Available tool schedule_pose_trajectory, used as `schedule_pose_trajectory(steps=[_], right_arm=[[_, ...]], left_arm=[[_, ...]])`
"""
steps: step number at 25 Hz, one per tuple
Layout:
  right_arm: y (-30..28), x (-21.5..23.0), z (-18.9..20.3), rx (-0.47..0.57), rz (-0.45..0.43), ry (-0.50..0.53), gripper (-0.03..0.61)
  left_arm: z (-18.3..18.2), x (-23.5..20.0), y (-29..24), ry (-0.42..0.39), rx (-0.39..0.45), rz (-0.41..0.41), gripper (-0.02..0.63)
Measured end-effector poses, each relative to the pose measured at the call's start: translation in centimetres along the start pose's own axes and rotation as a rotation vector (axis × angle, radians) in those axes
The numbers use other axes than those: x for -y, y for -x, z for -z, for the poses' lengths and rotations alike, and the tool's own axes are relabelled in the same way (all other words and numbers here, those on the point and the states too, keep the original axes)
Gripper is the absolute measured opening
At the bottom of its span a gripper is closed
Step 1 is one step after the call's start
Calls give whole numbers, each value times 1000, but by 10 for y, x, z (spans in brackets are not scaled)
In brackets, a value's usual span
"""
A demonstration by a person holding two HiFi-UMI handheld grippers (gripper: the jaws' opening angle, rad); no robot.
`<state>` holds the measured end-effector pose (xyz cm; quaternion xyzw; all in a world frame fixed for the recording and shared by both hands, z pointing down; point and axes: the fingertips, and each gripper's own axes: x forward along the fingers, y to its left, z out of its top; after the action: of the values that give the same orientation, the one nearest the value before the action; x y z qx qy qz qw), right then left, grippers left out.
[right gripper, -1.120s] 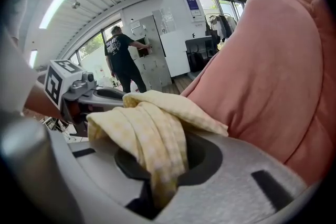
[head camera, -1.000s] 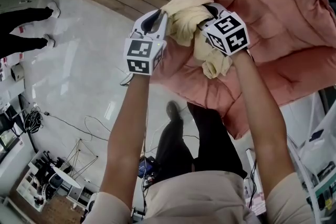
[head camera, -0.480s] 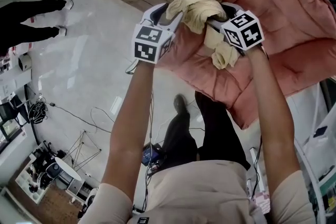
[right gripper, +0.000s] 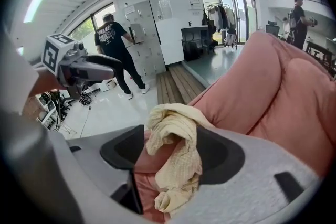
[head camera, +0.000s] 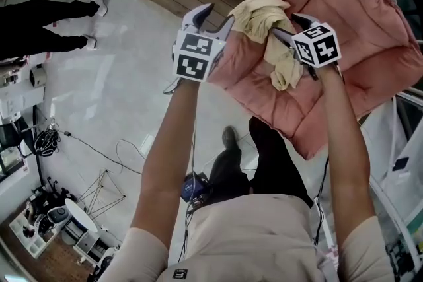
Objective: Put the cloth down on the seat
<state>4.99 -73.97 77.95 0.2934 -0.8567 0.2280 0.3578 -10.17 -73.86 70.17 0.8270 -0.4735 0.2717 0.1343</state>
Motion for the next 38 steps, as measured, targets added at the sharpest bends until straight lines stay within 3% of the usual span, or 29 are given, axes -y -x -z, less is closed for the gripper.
schedule_pose_trajectory(steps=[10,19,25,28,34,38], right_arm=[[118,-41,-70,186,120,36,266],[246,-109,-131,422,169,85,-5],[333,-181,-166,575,129,112,-6],[376,-211,-178,642,119,121,-6],[434,-265,-184,687,103,145,-9],[463,-295,-185,707,114,174,-9]], left_arm=[[-106,18,125,-49,258,-38,179],[-189,44,256,-82,494,-26,20],[-219,64,339,-82,573,5,12],[-230,74,375,-54,571,18,11],[-237,92,432,-39,601,24,11],[-241,108,467,-87,630,57,11]])
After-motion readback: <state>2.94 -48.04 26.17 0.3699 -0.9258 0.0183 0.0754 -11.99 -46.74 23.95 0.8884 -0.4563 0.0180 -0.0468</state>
